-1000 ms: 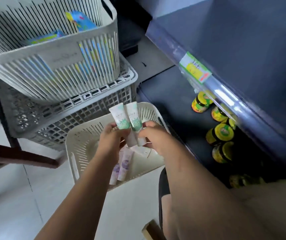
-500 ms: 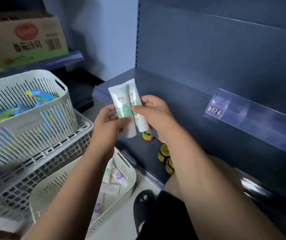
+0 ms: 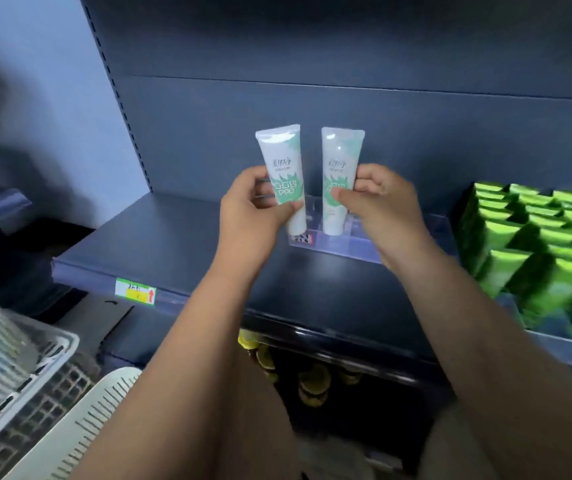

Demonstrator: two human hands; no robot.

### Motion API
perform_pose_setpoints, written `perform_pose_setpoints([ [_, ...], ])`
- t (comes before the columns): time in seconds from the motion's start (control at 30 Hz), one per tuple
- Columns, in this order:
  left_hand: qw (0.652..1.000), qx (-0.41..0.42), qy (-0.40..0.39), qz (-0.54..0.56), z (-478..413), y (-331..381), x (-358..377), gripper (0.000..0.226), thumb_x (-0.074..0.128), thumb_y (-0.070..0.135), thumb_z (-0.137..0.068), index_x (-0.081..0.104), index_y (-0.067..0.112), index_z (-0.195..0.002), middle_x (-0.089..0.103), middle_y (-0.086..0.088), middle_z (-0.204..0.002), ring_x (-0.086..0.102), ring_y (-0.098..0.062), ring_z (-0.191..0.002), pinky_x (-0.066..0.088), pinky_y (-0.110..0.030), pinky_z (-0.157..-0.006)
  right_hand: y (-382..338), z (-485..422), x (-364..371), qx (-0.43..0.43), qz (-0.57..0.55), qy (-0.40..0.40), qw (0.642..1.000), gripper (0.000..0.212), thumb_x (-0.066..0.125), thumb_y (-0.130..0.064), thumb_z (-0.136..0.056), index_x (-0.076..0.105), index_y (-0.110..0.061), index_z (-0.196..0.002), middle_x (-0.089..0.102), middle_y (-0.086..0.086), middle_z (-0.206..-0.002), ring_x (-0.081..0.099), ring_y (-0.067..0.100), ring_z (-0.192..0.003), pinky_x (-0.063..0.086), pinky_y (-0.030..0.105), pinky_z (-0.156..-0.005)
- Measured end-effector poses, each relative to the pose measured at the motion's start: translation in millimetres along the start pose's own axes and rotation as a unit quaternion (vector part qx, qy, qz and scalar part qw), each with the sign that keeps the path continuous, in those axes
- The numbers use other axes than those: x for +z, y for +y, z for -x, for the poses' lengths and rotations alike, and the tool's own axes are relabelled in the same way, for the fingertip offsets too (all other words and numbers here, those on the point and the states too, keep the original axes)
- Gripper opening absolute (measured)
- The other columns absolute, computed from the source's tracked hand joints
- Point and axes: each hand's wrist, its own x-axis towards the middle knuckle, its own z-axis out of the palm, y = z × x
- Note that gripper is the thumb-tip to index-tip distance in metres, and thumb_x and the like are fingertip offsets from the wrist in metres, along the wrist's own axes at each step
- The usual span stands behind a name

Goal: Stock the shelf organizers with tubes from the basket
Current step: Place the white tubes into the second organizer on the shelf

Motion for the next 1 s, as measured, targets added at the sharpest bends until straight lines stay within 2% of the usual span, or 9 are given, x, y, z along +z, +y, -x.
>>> perform_pose_setpoints([
  [0.1,1.0,0.0,-0.004,-0.009,-21.7,-15.3,22.7,0.045,0.083,0.0,-0.076,0.066,0.014,-0.115,0.073,-0.009,-0.107,0.07,-0.013,-0.089,0.06,-0.032,-0.085,22.7,-11.9,-12.8,-0.004,-0.011,0.054,0.998,0.025,0.076,-0.006,-0.085,0.072,-0.014,-0.108,0.077,-0.006,-0.1,0.074,0.006,-0.089,0.059,0.021,-0.074],
  [0.23,0.999,-0.017,-0.017,-0.025,-49.5,-39.6,41.9,0.043,0.082,-0.002,-0.077,0.065,0.014,-0.113,0.073,-0.01,-0.107,0.072,-0.025,-0.097,0.061,-0.045,-0.089,44.7,-41.6,-11.8,-0.007,-0.002,0.081,0.997,0.024,0.076,-0.007,-0.083,0.074,-0.016,-0.105,0.078,-0.006,-0.098,0.074,0.007,-0.089,0.061,0.034,-0.084],
  [0.3,0.999,-0.021,-0.013,-0.033,-65.5,-50.7,46.8,0.043,0.083,-0.001,-0.078,0.063,0.013,-0.113,0.073,-0.008,-0.108,0.073,-0.021,-0.096,0.061,-0.042,-0.088,54.4,-60.0,-9.4,-0.007,-0.001,0.092,0.996,0.023,0.076,-0.006,-0.083,0.074,-0.015,-0.104,0.078,-0.006,-0.097,0.074,0.007,-0.089,0.061,0.038,-0.087],
  [0.4,0.999,-0.011,0.0,-0.05,-89.0,-66.1,53.2,0.042,0.084,0.002,-0.078,0.059,0.014,-0.11,0.073,-0.004,-0.108,0.073,-0.014,-0.093,0.061,-0.034,-0.086,67.7,-86.0,-4.4,-0.009,0.015,0.104,0.994,0.023,0.076,-0.008,-0.081,0.075,-0.018,-0.101,0.078,-0.008,-0.096,0.074,0.006,-0.088,0.062,0.043,-0.084],
  [0.53,0.995,-0.005,-0.006,-0.095,-112.8,-88.1,66.8,0.04,0.083,0.002,-0.079,0.058,0.018,-0.106,0.072,0.005,-0.105,0.071,-0.007,-0.094,0.06,-0.03,-0.087,84.4,-110.0,0.2,-0.001,0.039,0.106,0.994,0.021,0.077,-0.009,-0.08,0.075,-0.018,-0.099,0.077,-0.009,-0.094,0.073,0.004,-0.086,0.062,0.038,-0.083],
  [0.77,0.981,-0.015,-0.096,-0.169,-132.7,-120.2,80.9,0.046,0.085,0.002,-0.075,0.055,0.032,-0.093,0.072,0.009,-0.097,0.072,-0.009,-0.09,0.061,-0.038,-0.085,120.5,-128.3,-5.3,0.038,0.078,0.12,0.989,0.024,0.081,-0.009,-0.077,0.078,-0.022,-0.096,0.077,-0.012,-0.09,0.073,0.002,-0.081,0.063,0.037,-0.078],
  [0.9,0.976,-0.025,-0.11,-0.185,-136.3,-131.2,86.5,0.045,0.085,0.001,-0.076,0.056,0.031,-0.092,0.073,0.008,-0.097,0.072,-0.009,-0.089,0.061,-0.04,-0.084,131.9,-131.7,-3.1,0.052,0.089,0.124,0.987,0.025,0.082,-0.011,-0.078,0.078,-0.022,-0.1,0.078,-0.009,-0.098,0.074,0.004,-0.083,0.063,0.037,-0.078],
  [1.0,0.969,-0.019,-0.114,-0.22,-139.3,-135.8,88.7,0.039,0.085,0.006,-0.077,0.059,0.025,-0.099,0.074,0.005,-0.102,0.071,-0.011,-0.091,0.061,-0.035,-0.082,136.8,-132.2,0.6,0.039,0.139,0.125,0.982,0.023,0.082,-0.012,-0.078,0.078,-0.018,-0.1,0.078,-0.005,-0.101,0.073,0.01,-0.087,0.062,0.037,-0.076],
])
